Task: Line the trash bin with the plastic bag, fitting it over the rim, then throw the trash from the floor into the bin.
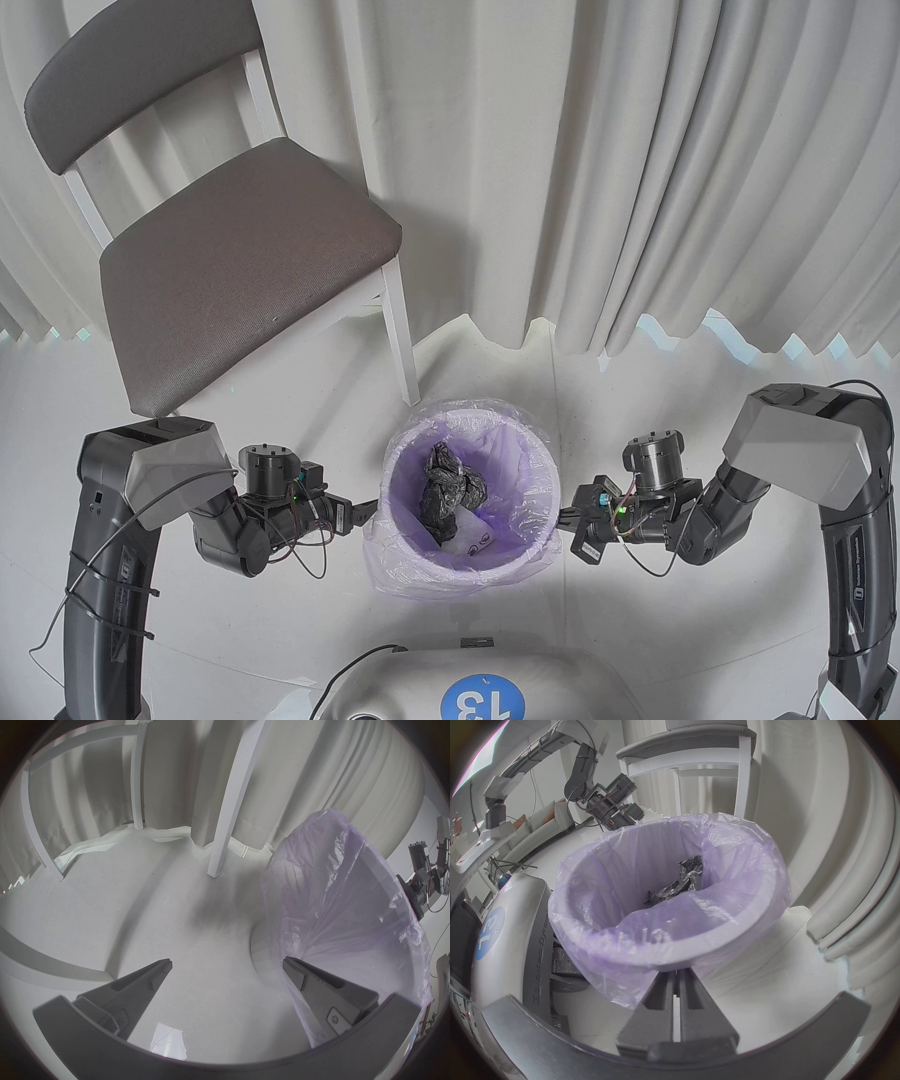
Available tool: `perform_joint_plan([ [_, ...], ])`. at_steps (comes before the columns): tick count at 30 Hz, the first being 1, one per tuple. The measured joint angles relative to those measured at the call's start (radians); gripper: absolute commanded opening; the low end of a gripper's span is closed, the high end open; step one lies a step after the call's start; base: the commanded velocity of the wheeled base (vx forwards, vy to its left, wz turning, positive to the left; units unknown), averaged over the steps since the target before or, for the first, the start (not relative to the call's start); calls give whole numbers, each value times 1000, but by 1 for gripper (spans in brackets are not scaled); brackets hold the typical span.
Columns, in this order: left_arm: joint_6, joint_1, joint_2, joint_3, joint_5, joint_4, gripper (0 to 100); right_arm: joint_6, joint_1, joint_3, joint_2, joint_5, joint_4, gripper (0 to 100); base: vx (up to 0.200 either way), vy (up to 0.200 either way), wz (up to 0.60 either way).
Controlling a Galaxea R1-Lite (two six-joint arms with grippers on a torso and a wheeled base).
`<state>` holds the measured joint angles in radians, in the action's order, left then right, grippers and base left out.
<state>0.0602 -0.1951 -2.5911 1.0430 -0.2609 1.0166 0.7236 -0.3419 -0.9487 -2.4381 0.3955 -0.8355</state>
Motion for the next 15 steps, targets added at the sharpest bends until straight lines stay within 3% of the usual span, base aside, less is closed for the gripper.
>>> perform_joint_plan([
  [4, 0, 1, -2, -1, 0, 4, 100, 12, 29, 1, -3, 0, 3, 0, 0, 0, 0],
  [5, -1, 2, -2, -3, 0, 7, 100, 20, 35, 8, -3, 0, 3, 100, 0, 0, 0],
  [15, 0, 11, -7, -9, 0, 33, 100, 72, 52, 136, 41, 0, -1, 100, 0, 0, 0],
])
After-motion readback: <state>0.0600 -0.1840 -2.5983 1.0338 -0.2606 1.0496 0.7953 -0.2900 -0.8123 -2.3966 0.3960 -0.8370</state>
